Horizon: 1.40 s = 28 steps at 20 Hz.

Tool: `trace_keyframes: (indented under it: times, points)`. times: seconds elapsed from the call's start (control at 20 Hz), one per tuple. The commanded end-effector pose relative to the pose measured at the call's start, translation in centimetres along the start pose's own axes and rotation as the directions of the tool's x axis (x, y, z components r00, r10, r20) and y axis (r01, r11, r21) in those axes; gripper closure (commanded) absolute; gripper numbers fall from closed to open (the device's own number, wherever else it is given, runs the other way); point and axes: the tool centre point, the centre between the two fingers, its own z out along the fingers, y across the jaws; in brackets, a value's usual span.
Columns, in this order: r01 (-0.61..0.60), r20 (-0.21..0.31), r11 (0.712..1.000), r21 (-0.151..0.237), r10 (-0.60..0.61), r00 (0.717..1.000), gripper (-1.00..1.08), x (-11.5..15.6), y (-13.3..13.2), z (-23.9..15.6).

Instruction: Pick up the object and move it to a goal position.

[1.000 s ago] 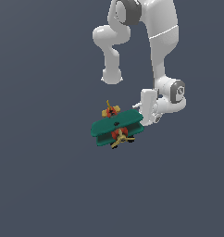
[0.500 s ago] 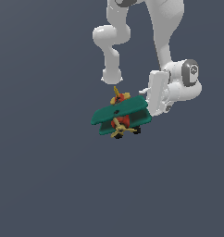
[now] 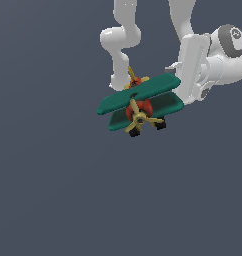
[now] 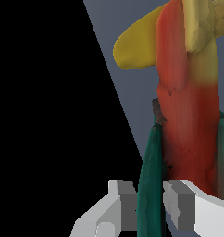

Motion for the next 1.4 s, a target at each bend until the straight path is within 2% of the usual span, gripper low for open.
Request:
trace_keyframes:
  times: [0.0, 0.25, 0.55, 1.35]
  points:
    - [-0.005, 0.0, 1.0, 0.002, 0.005, 1.0, 1.08, -1.9, -3.2, 0.0]
    - [-0.006, 0.003, 1.0, 0.003, 0.006, 1.0, 1.08, -4.8, -7.9, -0.3]
    - [-0.007, 0.006, 1.0, 0.003, 0.007, 1.0, 1.08, -7.1, -11.2, -0.7]
    - [-0.005, 0.009, 1.0, 0.001, 0.005, 1.0, 1.08, -8.9, -12.9, -0.4]
